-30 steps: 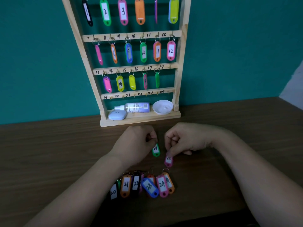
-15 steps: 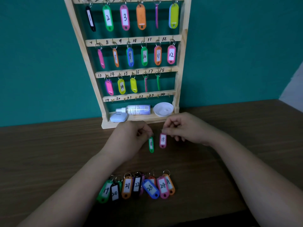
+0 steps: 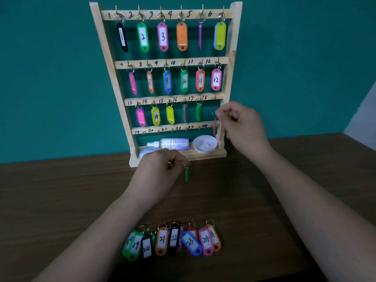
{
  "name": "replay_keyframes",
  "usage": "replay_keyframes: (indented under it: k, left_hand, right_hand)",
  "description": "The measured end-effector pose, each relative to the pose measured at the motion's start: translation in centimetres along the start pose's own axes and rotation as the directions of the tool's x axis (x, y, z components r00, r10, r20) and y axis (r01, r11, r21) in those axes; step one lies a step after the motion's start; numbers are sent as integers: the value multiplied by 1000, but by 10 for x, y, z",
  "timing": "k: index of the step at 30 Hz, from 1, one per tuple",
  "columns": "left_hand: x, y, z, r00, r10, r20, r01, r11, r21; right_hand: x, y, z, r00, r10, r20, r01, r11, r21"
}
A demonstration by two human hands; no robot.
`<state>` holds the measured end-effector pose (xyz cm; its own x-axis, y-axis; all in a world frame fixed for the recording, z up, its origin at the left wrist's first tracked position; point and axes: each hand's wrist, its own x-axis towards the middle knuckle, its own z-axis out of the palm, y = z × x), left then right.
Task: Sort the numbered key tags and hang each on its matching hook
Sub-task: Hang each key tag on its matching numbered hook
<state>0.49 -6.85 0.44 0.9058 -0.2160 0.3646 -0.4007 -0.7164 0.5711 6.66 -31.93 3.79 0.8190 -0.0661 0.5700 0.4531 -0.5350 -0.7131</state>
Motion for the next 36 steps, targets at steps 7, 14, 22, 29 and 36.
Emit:
replay_keyframes:
  k: [7, 14, 22, 29, 36]
  left_hand:
    - [-1, 3, -4, 1000, 26, -10, -26, 1000, 0]
    - [-1, 4, -5, 999, 33, -14, -33, 999, -15]
    - [0, 5, -6, 999, 16, -28, -16, 1000, -9]
    - [0, 9, -7, 997, 16, -78, -22, 996, -81]
    - [0, 8, -8, 994, -13, -110, 1, 994, -111]
  right_hand:
    - [29, -19, -3, 985, -74, -158, 58, 993, -104]
    - [40, -25, -1, 989, -44, -144, 23, 990, -141]
    - [21, -20, 1, 988, -34, -152, 24, 998, -66]
    - [-26, -22, 17, 954, -68, 292, 61, 998, 35]
    - [-46, -17, 25, 894, -60, 443, 59, 998, 16]
